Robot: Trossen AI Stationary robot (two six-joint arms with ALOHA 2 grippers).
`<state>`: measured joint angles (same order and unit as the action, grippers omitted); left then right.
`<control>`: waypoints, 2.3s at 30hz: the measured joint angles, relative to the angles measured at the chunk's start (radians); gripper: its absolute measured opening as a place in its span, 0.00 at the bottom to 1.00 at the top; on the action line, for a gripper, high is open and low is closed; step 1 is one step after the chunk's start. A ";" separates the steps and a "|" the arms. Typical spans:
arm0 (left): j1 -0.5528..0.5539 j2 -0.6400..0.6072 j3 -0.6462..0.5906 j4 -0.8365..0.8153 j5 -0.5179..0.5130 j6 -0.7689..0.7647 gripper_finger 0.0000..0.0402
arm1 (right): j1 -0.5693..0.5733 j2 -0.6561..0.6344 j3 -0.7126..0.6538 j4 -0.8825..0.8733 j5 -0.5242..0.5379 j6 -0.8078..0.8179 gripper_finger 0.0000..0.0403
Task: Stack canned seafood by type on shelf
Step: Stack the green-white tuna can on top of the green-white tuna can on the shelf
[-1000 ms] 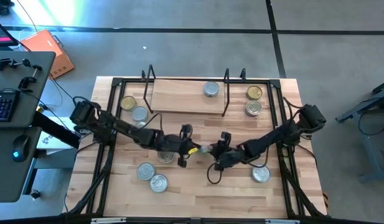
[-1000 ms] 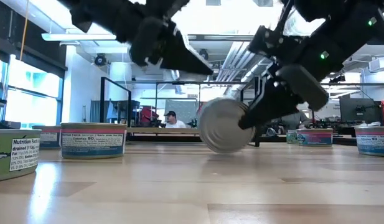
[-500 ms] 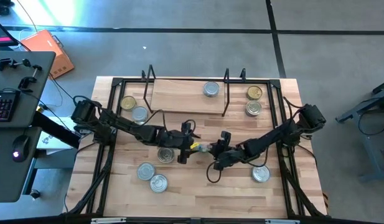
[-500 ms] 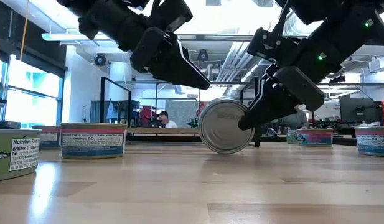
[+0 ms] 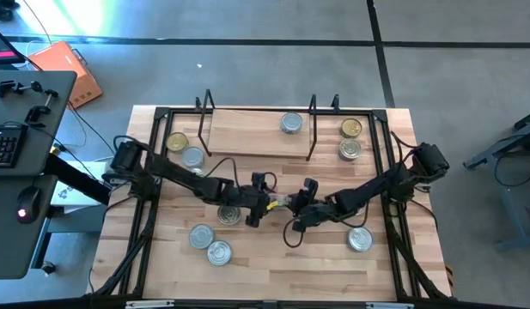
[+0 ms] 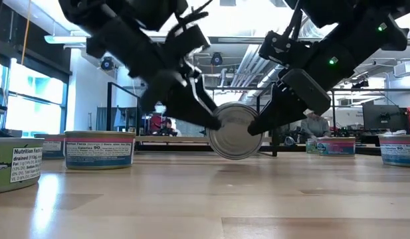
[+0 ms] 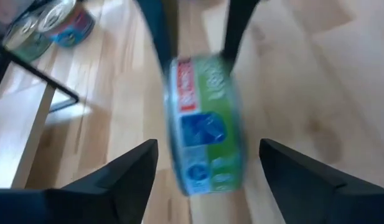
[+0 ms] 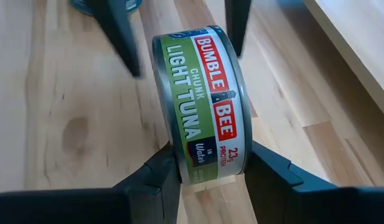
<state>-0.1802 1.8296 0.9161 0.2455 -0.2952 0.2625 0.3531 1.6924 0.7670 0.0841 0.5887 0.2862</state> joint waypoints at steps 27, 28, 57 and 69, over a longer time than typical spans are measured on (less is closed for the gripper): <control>0.000 0.022 0.000 0.020 0.036 0.004 0.29 | 0.000 0.000 0.000 0.162 -0.048 -0.288 0.58; 0.000 0.022 0.000 0.020 0.036 0.004 0.29 | 0.000 0.000 0.000 0.162 -0.048 -0.297 0.56; -0.297 -0.254 0.000 -0.570 -0.628 -0.521 0.76 | -0.321 0.023 0.558 -0.424 0.246 -0.702 0.31; -0.374 -0.246 0.000 -0.595 -0.776 -0.602 0.76 | -0.570 0.164 0.591 -0.426 0.308 -0.788 0.31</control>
<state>-0.5538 1.5837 0.9157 -0.3491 -1.0709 -0.3400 -0.2173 1.8566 1.3582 -0.3420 0.8967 -0.5013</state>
